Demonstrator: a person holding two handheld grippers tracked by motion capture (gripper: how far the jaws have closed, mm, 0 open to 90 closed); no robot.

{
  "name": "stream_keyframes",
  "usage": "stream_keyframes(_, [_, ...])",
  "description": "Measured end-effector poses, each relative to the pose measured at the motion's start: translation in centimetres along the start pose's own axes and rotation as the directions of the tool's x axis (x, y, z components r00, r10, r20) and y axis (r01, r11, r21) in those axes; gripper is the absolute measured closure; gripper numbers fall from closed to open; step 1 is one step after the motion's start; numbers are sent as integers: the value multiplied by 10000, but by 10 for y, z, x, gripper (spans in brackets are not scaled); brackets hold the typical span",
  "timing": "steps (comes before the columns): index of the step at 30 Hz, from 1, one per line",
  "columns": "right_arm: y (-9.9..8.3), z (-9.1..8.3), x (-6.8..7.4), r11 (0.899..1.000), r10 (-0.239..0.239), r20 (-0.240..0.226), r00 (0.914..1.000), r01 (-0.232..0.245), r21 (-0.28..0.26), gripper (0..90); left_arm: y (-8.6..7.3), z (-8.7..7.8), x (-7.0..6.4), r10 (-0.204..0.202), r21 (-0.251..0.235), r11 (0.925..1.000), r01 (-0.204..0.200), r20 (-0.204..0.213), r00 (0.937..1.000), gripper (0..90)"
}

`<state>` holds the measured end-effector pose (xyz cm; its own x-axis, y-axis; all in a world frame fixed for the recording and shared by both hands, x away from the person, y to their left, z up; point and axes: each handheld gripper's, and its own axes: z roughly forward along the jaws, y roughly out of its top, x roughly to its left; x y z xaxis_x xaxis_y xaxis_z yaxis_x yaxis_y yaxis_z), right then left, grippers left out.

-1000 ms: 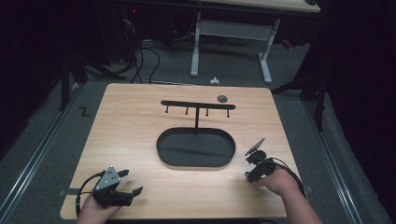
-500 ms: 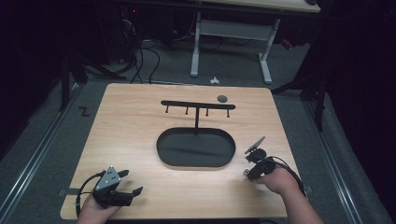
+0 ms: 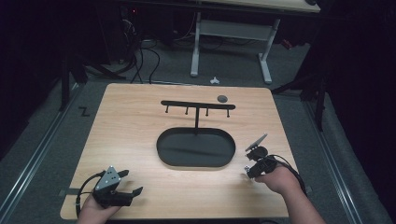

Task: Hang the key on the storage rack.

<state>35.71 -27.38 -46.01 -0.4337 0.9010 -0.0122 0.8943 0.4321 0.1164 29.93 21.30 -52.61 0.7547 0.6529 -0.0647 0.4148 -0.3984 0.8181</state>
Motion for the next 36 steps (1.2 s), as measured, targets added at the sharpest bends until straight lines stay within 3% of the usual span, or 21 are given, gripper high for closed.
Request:
stream_keyframes(17, [17,-22,9,9998,26,-120,9999,-29,-210,682,0,-1,0,4,1,10000,-4,44,10000,155])
stream_keyframes(36, [49,-70,18,9940,-203,131,9997,216,-1070,682,0,-1,1,-28,-45,10000,28,54,10000,155])
